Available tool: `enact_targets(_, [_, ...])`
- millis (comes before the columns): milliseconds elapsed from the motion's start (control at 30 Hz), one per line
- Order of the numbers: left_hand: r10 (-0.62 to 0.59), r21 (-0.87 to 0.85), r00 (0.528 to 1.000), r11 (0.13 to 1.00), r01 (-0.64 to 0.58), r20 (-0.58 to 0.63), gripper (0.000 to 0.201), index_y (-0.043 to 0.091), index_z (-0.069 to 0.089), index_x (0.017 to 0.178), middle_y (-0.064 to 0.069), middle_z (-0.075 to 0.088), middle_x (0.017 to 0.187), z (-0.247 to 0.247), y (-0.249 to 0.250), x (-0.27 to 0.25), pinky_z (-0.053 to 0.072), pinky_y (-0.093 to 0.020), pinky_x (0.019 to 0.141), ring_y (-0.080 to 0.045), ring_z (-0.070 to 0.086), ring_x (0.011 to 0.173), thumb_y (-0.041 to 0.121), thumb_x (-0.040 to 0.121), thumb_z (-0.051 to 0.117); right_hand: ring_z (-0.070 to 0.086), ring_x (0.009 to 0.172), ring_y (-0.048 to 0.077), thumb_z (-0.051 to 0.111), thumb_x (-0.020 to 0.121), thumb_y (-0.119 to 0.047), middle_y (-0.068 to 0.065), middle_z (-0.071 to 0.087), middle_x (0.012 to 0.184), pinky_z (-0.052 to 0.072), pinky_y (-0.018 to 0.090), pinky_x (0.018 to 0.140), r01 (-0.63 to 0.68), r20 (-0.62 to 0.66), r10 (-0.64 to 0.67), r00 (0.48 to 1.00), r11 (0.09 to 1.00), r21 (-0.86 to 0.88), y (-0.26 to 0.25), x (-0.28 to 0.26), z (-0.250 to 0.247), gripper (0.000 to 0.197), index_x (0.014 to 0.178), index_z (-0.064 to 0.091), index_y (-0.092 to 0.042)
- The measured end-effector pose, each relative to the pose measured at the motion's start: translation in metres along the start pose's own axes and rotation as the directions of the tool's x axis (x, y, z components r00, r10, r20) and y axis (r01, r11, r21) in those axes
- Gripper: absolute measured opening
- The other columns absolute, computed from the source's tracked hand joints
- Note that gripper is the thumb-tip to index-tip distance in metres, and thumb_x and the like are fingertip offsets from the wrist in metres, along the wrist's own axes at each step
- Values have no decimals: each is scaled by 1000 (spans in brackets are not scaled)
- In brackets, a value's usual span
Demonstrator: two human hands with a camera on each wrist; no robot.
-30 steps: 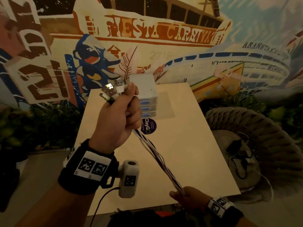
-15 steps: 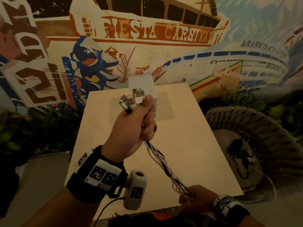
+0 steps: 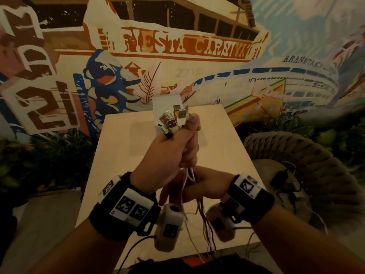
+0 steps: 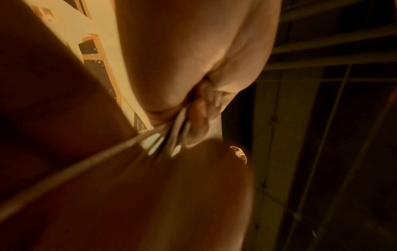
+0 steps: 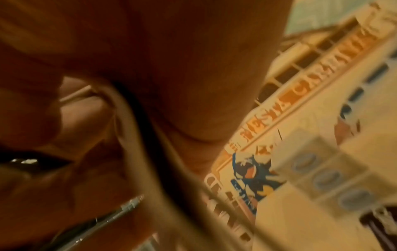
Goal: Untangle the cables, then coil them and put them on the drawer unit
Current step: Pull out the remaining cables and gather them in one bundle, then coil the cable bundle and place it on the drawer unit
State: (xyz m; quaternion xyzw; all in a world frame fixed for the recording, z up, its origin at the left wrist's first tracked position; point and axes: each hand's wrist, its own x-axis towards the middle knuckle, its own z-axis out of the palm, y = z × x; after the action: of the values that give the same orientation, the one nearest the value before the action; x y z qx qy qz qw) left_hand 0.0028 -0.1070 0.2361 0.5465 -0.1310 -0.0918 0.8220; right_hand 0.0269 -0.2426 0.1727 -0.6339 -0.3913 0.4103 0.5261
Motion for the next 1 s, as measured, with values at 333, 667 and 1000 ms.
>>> enact_targets(333, [-12,32,987,999,17,-158,39,20,54,71,-2,16,61,-35,13,-10,17,-34,51,-15,14,51,31,107,43,14,51,16,50,99,-47,0,19,62,16,32,52,-45,-187,120,975,931,362,5,8,4,45,66,38,-19])
enact_targets(667, [-5,303,985,951,58,-173,9,36,68,82,-7,25,58,-48,-8,-19,33,-29,48,-18,26,47,37,90,63,33,50,12,40,91,-68,-12,39,56,37,27,51,-342,-321,323,890,940,-2,24,-33,-1,47,78,52,-24])
enact_targets(1000, [-29,701,986,700,139,-167,17,25,73,87,7,49,51,-42,-27,-11,38,-17,55,-6,43,48,32,98,63,28,50,13,37,83,-81,-9,37,55,30,28,50,-435,-418,366,831,897,-79,39,-65,-14,60,75,52,-24])
